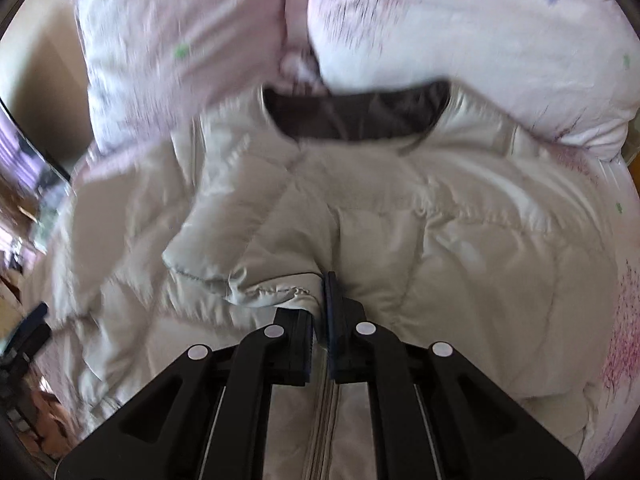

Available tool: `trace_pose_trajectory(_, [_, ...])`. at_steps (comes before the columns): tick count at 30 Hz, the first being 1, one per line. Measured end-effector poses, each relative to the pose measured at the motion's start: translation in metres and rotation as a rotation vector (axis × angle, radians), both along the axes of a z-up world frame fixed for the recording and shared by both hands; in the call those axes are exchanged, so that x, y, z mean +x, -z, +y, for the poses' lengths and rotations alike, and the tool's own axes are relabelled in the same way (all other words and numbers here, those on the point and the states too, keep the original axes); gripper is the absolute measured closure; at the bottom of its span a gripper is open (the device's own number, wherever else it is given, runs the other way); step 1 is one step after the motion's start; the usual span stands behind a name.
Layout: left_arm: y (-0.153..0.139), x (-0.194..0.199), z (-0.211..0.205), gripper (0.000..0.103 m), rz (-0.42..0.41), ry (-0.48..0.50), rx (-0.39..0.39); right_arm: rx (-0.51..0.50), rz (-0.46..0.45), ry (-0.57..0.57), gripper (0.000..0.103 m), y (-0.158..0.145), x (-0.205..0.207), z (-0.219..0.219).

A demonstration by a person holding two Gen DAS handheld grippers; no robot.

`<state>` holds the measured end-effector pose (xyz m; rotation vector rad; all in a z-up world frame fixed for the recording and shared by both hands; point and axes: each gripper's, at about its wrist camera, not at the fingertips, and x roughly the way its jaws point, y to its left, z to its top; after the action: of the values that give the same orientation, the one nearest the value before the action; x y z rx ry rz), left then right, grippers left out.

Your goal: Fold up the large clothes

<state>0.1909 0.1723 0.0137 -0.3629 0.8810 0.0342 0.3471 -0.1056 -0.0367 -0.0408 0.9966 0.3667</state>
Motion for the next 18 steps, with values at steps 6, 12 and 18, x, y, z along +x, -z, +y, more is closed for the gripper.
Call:
trace_pose_trajectory(6, [-0.001,-0.014,0.014,0.002,-0.097,-0.010,-0.129,-0.093,0.029,-0.043,0.092,-0.002,-0.019,0.012])
trace_pose_trajectory(12, [-0.003,-0.010,0.021,0.002,-0.070,-0.018,-0.139,-0.159,0.055,-0.075,0.064,-0.008,-0.030,0.013])
trace_pose_trajectory(18, [0.005,-0.012,0.030,0.002,-0.050,-0.029,-0.175,-0.164,-0.066,-0.092,0.060,-0.007,-0.030,0.035])
